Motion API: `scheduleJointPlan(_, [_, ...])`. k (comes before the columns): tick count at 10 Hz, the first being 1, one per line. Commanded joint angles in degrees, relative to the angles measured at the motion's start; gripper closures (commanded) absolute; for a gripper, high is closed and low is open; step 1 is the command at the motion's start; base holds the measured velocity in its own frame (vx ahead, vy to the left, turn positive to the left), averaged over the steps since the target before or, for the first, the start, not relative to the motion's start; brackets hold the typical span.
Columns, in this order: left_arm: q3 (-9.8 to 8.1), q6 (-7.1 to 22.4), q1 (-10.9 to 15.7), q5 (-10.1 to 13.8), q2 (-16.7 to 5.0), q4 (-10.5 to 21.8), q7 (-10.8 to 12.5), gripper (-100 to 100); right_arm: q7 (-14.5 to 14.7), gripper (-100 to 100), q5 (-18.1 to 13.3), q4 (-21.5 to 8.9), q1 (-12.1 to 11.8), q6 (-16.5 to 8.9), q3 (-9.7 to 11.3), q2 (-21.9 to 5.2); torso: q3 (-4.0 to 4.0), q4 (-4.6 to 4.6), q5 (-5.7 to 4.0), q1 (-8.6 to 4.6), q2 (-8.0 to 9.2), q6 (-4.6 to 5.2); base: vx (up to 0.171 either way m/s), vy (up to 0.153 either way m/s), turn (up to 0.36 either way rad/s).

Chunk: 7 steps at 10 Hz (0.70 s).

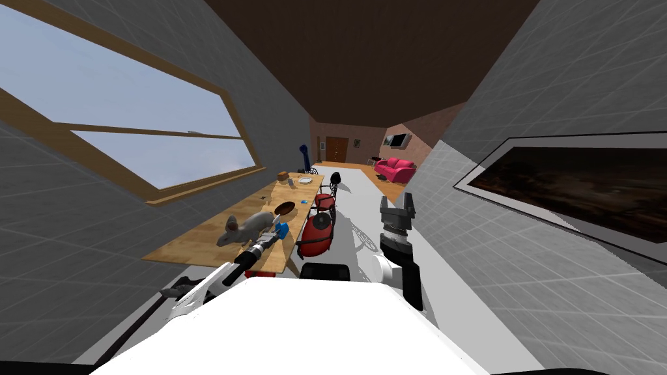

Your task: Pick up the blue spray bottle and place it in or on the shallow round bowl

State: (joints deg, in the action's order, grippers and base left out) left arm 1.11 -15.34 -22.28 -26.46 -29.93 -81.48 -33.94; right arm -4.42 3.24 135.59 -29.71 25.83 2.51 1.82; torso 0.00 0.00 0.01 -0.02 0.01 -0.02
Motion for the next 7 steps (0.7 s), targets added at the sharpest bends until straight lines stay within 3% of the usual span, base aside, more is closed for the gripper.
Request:
scheduleJointPlan(1, [0.00, 0.0, 0.0, 0.0, 0.0, 0.0, 0.0, 100, 0.0, 0, 0.0, 0.0, 0.0, 0.0, 0.0, 0.0, 0.00, 0.00, 0.00, 0.00, 0.00, 0.00, 0.000, 0.000, 0.000])
scheduleJointPlan(2, [0.00, 0.0, 0.0, 0.0, 0.0, 0.0, 0.0, 0, 0.0, 0, 0.0, 0.0, 0.0, 0.0, 0.0, 0.0, 0.00, 0.00, 0.00, 0.00, 0.00, 0.00, 0.000, 0.000, 0.000])
scheduleJointPlan(3, [-0.07, 0.1, 1.1, 1.3, -1.8, 1.4, 0.0, 100, 0.0, 0, 0.0, 0.0, 0.0, 0.0, 0.0, 0.0, 0.00, 0.00, 0.00, 0.00, 0.00, 0.00, -0.115, -0.002, -0.155])
scheduleJointPlan(7, [-0.08, -0.1, 3.7, 4.3, -5.6, 4.2, -0.3, 100, 0.0, 0, 0.0, 0.0, 0.0, 0.0, 0.0, 0.0, 0.53, 0.11, 0.04, 0.26, 1.01, -0.17, -0.221, 0.022, -0.058])
